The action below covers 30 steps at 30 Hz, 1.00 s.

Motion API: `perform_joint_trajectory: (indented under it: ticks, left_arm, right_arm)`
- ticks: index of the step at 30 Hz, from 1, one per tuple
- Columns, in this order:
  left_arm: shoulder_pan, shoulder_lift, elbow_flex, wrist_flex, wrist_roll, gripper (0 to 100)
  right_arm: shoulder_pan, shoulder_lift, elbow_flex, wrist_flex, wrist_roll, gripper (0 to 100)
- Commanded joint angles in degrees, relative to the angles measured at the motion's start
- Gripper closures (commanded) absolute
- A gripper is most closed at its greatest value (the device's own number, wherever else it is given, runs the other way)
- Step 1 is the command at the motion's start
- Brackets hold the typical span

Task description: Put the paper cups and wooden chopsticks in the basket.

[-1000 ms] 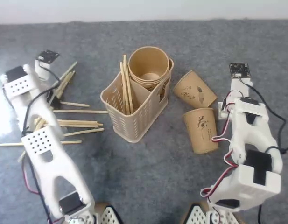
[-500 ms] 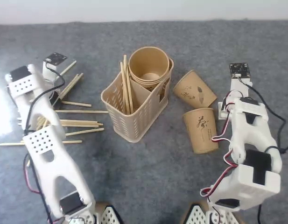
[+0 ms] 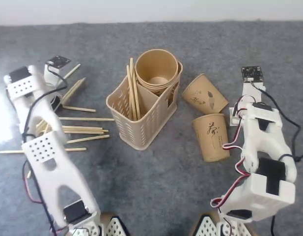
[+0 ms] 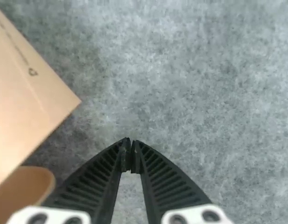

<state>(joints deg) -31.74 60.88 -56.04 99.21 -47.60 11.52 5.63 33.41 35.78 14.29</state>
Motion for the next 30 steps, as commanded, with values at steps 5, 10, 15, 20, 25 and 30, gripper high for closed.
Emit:
perform_joint_trajectory:
  ticks: [5, 10, 15, 20, 25, 30]
  left_arm:
    - [6.33, -25.32, 20.70, 1.49, -0.35, 99]
    - [8.26, -35.08, 27.91, 1.41, -0.35, 99]
    - [8.70, -41.58, 29.23, 1.32, 1.67, 99]
    - [8.79, -43.78, 29.41, 1.23, 4.22, 99]
    - [8.97, -44.31, 29.05, 1.05, 6.07, 99]
    - [9.49, -44.31, 26.51, 0.35, 9.67, 99]
  right_arm:
    - [-1.10, -1.98, -0.53, -0.92, -0.09, 99.1]
    - [-1.10, -1.98, -0.53, -0.92, -0.09, 99.1]
    - [-1.10, -1.98, -0.53, -0.92, -0.09, 99.1]
    - [-1.10, -1.98, -0.53, -0.84, 0.00, 99.1]
    - [-1.10, -1.98, -0.53, -0.84, 0.00, 99.1]
    - [-1.10, -1.89, -0.53, -0.84, 0.00, 99.1]
